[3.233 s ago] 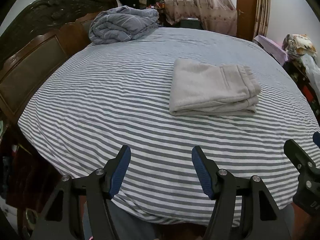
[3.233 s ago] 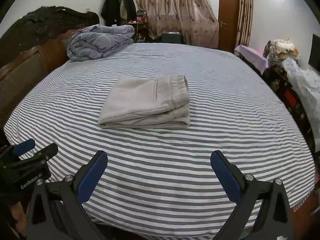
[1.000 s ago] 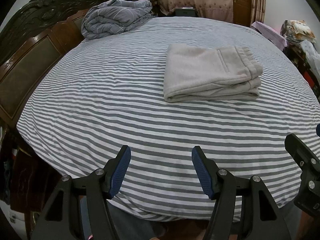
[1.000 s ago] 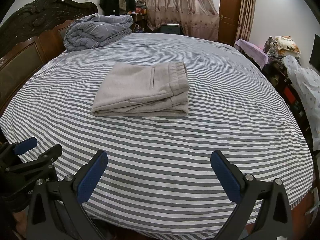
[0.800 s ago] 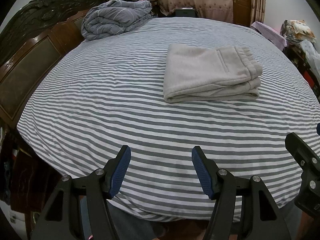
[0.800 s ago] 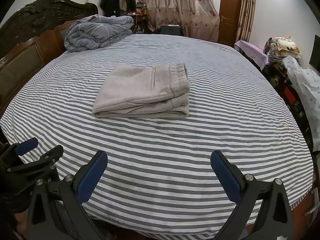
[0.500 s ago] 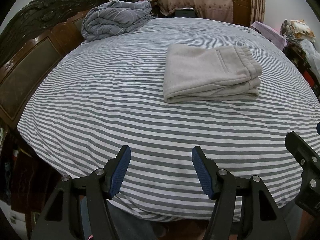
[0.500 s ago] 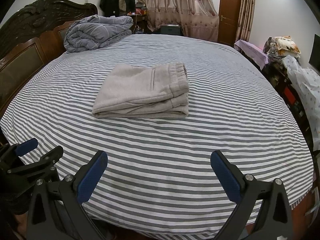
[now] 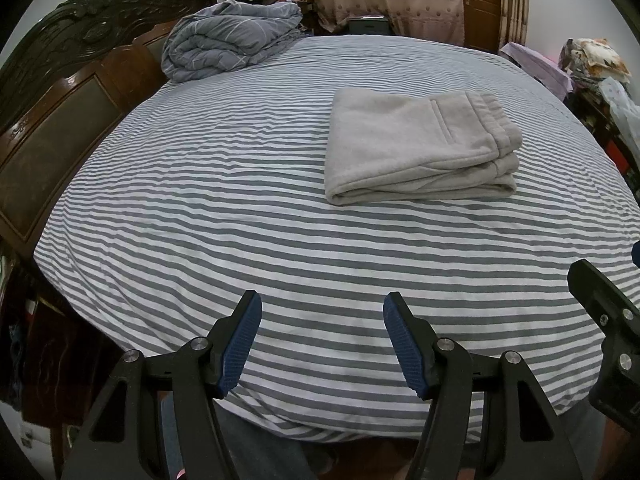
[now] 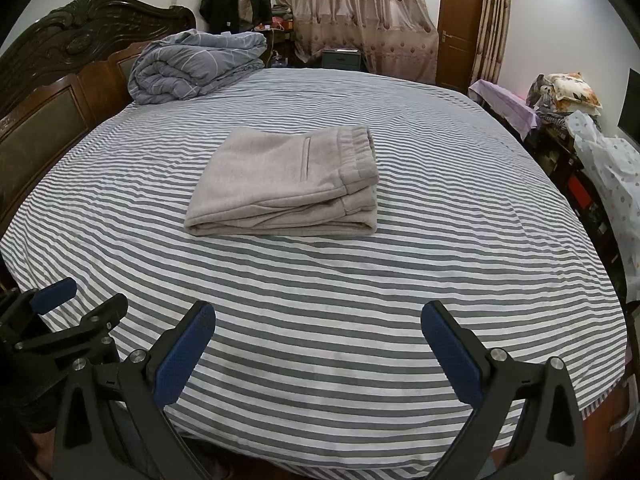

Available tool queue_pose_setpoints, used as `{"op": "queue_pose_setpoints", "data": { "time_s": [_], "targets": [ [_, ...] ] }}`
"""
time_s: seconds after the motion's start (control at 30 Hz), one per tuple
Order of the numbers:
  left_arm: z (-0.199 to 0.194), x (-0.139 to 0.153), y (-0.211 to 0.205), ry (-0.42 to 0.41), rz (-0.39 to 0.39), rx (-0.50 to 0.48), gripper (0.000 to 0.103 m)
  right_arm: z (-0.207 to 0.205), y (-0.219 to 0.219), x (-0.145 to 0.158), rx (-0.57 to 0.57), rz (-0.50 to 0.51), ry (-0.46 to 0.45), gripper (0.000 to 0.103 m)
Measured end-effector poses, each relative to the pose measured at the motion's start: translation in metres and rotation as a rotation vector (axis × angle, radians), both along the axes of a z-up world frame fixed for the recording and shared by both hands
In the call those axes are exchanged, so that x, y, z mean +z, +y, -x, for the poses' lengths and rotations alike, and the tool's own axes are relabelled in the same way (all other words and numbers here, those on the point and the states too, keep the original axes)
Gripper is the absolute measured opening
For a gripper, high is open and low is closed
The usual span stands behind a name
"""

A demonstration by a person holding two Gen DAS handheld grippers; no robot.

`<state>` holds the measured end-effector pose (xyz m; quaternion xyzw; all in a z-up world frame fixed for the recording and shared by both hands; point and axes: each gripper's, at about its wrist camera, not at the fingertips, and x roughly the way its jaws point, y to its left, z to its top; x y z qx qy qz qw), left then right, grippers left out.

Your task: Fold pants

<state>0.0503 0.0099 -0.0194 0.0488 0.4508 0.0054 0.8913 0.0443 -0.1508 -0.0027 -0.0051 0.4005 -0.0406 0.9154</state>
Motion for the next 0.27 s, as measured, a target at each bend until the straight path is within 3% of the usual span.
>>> {"op": "queue_pose_setpoints", "data": {
  "time_s": [0.27],
  "targets": [
    [0.0024,0.0004,0.0002,0.005,0.007,-0.002,0.064,0.0015,0.0004,0.0008,0.002,-0.002,0.002,0.102]
  ]
}}
